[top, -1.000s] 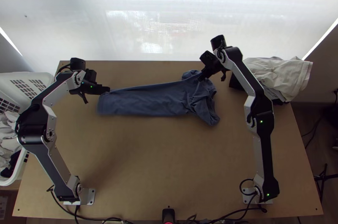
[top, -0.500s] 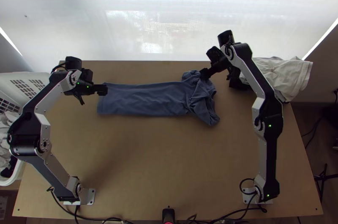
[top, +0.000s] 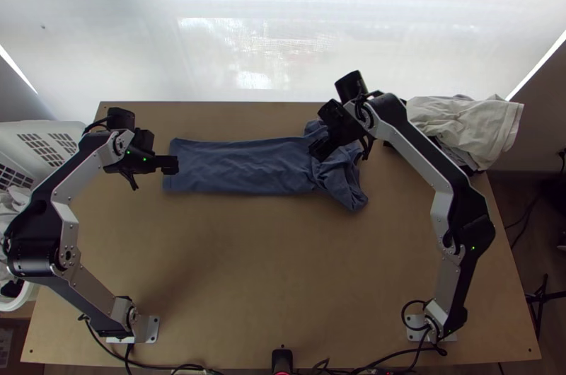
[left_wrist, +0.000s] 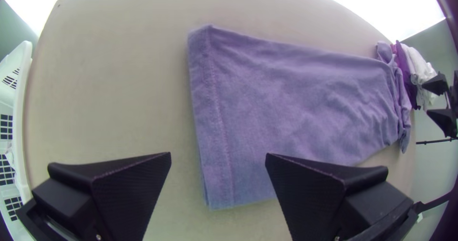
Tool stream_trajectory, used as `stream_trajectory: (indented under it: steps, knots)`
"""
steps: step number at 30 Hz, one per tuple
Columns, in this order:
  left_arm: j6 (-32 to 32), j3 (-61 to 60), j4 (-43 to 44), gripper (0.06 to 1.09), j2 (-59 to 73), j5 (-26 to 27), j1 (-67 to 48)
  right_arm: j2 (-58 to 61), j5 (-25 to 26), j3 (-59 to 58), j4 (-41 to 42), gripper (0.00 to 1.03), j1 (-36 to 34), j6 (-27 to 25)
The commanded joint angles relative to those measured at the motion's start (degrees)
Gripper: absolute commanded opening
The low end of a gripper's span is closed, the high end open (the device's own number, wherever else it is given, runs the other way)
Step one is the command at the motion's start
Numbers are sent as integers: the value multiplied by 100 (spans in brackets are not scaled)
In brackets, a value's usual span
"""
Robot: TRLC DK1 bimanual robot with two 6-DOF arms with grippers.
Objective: Fold the t-shirt
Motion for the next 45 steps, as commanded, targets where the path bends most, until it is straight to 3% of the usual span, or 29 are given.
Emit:
stream_trajectory:
  steps: [1,15,17,23,30,45]
  knots:
    - [-132,-150,234,102,200,-26,-58,-296,-5,-1236,572,98,428,32]
    - [-475,-71,401,102,507,-17,-234,-6,21,-1588,985,98,507,32]
    - [-484,-71,384,97,516,1,-278,46,30,-1597,1021,98,507,32]
    - [-440,-63,340,64,534,440,-278,117,47,-1588,1064,98,490,32]
    - [-466,-71,305,10,490,545,-269,240,65,-1597,1064,98,472,32]
    - [-607,271,287,9,-222,721,-216,486,65,-1834,1188,98,446,59]
